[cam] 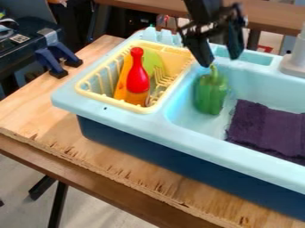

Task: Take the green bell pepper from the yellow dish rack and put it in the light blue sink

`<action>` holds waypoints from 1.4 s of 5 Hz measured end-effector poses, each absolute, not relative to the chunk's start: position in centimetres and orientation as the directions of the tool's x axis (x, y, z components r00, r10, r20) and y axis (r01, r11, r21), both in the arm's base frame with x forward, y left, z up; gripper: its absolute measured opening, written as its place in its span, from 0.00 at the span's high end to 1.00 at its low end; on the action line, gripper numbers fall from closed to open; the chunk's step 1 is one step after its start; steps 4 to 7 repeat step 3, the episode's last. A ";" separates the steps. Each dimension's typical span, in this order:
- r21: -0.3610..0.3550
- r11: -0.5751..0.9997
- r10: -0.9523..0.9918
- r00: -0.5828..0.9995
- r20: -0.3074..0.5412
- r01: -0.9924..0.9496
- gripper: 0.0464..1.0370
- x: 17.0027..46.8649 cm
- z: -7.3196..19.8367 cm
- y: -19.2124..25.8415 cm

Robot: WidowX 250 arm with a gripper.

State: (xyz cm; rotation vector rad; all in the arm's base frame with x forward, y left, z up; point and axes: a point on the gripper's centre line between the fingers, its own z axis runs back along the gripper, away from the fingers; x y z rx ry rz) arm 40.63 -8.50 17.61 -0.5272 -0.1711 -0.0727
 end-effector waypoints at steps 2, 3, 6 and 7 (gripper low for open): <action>-0.359 0.894 -0.151 0.936 0.319 0.267 0.03 40.6 23.5 -10.3; -0.247 0.917 -0.245 0.931 0.269 0.313 0.03 40.5 23.4 -11.4; -0.247 0.917 -0.245 0.931 0.269 0.313 0.03 40.5 23.4 -11.4; -0.247 0.917 -0.245 0.931 0.269 0.313 0.03 40.5 23.4 -11.4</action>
